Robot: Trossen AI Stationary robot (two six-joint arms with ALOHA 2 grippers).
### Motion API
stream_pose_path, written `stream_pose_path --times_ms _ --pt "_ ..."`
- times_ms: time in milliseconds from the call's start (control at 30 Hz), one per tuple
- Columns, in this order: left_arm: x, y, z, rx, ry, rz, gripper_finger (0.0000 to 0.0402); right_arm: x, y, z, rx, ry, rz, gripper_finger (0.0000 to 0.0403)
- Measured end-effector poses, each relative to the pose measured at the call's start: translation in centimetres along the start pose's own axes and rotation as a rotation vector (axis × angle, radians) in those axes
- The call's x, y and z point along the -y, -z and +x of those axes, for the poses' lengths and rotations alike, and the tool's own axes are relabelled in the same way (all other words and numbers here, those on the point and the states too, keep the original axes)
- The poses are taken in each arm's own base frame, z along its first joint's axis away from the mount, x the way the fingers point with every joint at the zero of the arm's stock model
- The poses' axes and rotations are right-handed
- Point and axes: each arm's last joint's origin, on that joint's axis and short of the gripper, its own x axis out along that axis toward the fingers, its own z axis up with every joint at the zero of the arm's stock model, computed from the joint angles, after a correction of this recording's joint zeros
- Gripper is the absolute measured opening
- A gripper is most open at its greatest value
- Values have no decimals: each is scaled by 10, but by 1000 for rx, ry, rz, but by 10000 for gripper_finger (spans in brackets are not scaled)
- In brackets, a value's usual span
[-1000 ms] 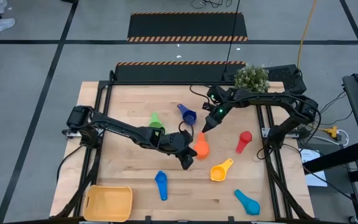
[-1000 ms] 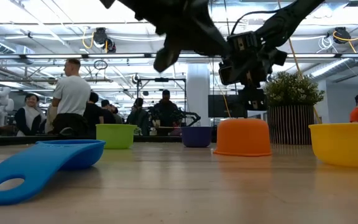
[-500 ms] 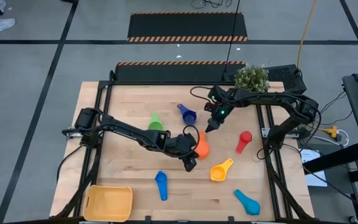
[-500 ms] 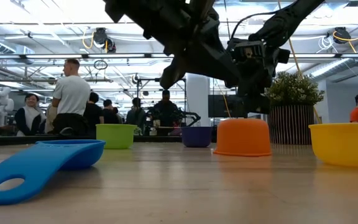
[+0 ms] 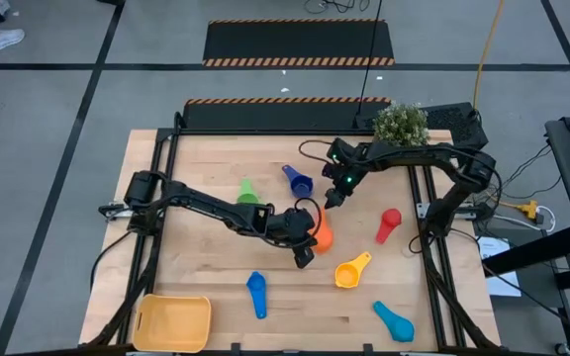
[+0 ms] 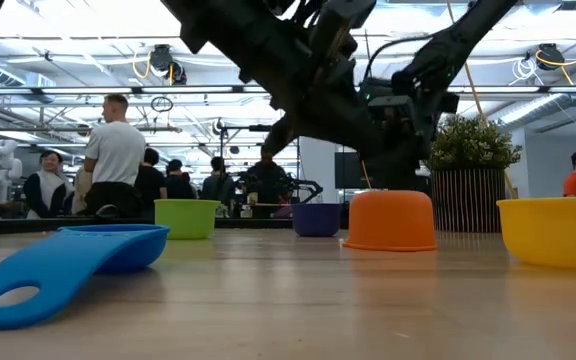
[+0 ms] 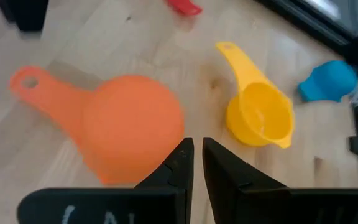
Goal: Nest measuring cups in basket
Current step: Put the orange measuring cup on the table upright
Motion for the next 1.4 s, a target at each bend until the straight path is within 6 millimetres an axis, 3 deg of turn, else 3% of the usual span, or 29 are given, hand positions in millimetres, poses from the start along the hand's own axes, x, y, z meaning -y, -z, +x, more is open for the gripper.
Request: stream_pose_path --times_ms 233,1133,1267,1400 --pt "-4 -1 2 -12 15 -2 37 9 -5 19 -8 1 -9 208" --pt "-24 13 16 -81 -108 -14 37 6 -6 45 -39 -19 -116 207" --pt "-28 11 16 -77 -115 -23 37 6 -5 45 -40 -19 -128 190" --pt "-30 10 16 -78 -122 -28 37 6 -5 45 -40 -14 -147 147"
